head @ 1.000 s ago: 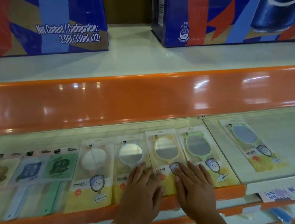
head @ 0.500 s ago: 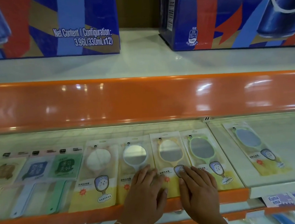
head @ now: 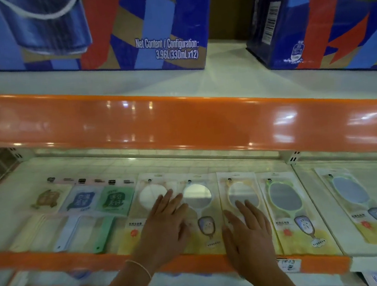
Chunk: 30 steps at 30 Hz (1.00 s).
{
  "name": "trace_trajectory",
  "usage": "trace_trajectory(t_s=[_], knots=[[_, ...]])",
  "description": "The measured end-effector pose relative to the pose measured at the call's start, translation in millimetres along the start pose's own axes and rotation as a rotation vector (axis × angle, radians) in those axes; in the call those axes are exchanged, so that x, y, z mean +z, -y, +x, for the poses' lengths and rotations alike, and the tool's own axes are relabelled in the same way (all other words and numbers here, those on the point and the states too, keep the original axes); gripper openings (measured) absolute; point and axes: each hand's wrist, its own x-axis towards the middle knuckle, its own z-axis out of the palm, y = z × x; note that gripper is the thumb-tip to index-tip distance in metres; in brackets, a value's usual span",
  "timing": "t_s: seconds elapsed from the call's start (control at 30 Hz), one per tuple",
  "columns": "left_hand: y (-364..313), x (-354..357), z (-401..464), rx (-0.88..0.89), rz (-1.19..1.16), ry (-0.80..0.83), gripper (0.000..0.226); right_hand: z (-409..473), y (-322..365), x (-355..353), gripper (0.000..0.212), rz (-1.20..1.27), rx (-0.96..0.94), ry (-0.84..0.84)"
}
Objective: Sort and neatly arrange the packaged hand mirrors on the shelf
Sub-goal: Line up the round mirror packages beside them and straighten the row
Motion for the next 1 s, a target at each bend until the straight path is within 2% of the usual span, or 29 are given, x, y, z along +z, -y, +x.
trace_trajectory(t_s=[0.17,0.3,0.47,1.0], knots=[[22.8,-0.7,-11.5,0.037,-0.03,0.076,0.046,6.7,27.6,22.5,0.033,0.001,-0.103,0.151],[21.6,3.1,-13.9,0.006,-0.004,0.064,0.046,4.8,30.3,29.6,0.038,-0.074,-0.122,0.22],[20.1,3.1,-14.4,0.007,-0.028,0.052,0.05,4.9,32.2,26.8,0.032,-0.087,-0.112,0.203],[17.4,2.3,-10.2,-0.019,-0.039,0.031,0.049,-1.6,50.1,25.4,0.033,-0.082,-0.109,0.145]])
